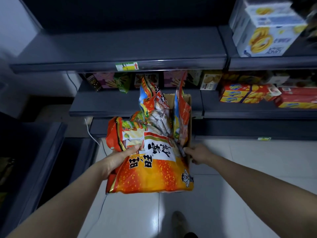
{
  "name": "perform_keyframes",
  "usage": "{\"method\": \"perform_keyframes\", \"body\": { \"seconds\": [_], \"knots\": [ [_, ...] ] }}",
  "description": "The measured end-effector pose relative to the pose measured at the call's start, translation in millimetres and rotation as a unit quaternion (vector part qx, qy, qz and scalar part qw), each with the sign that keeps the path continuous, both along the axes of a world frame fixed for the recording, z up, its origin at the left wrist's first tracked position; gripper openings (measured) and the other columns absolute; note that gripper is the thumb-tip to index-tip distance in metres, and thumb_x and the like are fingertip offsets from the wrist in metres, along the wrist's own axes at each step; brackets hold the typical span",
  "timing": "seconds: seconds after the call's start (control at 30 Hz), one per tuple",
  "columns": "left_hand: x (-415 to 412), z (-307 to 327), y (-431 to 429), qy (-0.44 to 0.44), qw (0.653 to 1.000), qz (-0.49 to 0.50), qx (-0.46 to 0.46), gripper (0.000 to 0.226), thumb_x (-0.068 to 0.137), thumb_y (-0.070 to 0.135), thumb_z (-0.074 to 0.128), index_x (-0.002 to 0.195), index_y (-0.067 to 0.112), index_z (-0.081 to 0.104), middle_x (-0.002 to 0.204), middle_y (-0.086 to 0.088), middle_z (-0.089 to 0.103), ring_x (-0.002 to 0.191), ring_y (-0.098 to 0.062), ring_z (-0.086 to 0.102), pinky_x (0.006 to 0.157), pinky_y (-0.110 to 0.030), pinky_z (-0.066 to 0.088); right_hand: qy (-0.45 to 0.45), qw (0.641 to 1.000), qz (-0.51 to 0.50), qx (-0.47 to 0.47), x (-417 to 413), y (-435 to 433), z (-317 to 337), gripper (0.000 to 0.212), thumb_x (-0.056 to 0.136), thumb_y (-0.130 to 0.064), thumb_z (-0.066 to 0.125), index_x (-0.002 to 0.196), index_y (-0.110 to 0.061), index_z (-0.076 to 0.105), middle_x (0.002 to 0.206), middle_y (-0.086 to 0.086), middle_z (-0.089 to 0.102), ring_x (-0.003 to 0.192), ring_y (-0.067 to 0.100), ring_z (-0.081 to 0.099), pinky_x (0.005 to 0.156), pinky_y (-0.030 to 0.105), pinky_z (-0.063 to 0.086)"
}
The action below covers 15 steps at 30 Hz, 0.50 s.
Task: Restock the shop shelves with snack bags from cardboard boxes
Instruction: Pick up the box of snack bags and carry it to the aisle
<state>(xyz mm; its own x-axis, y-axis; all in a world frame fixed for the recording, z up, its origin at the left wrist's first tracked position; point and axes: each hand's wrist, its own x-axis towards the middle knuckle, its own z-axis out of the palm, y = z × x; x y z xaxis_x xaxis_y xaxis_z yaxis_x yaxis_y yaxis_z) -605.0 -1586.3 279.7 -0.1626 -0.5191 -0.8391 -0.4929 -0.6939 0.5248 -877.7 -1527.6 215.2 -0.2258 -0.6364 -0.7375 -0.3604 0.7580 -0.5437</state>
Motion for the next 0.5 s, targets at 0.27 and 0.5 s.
{"method": "perform_keyframes", "body": {
  "seconds": [0.27, 0.5],
  "knots": [
    [2, 79, -2, -0.144, 0.987, -0.022, -0.073, 0.084, 0.069, 0.064, 0.068, 0.128, 0.007, 0.052, 0.135, -0.018, 0.053, 0.125, -0.037, 0.049, 0.106, -0.046, 0.038, 0.067, 0.987, 0.105, -0.099, 15, -2, 99, 0.048, 0.092, -0.043, 0.053, 0.098, 0.002, 0.069, 0.103, 0.016, 0.069, 0.096, 0.028, 0.065, 0.082, 0.037, 0.054],
    [-38, 161, 1, -0.234, 0.900, -0.164, -0.329, 0.093, 0.076, 0.057, 0.067, 0.142, 0.004, 0.029, 0.145, -0.018, 0.034, 0.131, -0.036, 0.040, 0.106, -0.046, 0.040, 0.147, 0.963, 0.136, -0.179, 23, 3, 192, 0.046, 0.089, -0.046, 0.056, 0.084, 0.000, 0.060, 0.079, 0.012, 0.061, 0.072, 0.019, 0.055, 0.061, 0.030, 0.038]
  ]
}}
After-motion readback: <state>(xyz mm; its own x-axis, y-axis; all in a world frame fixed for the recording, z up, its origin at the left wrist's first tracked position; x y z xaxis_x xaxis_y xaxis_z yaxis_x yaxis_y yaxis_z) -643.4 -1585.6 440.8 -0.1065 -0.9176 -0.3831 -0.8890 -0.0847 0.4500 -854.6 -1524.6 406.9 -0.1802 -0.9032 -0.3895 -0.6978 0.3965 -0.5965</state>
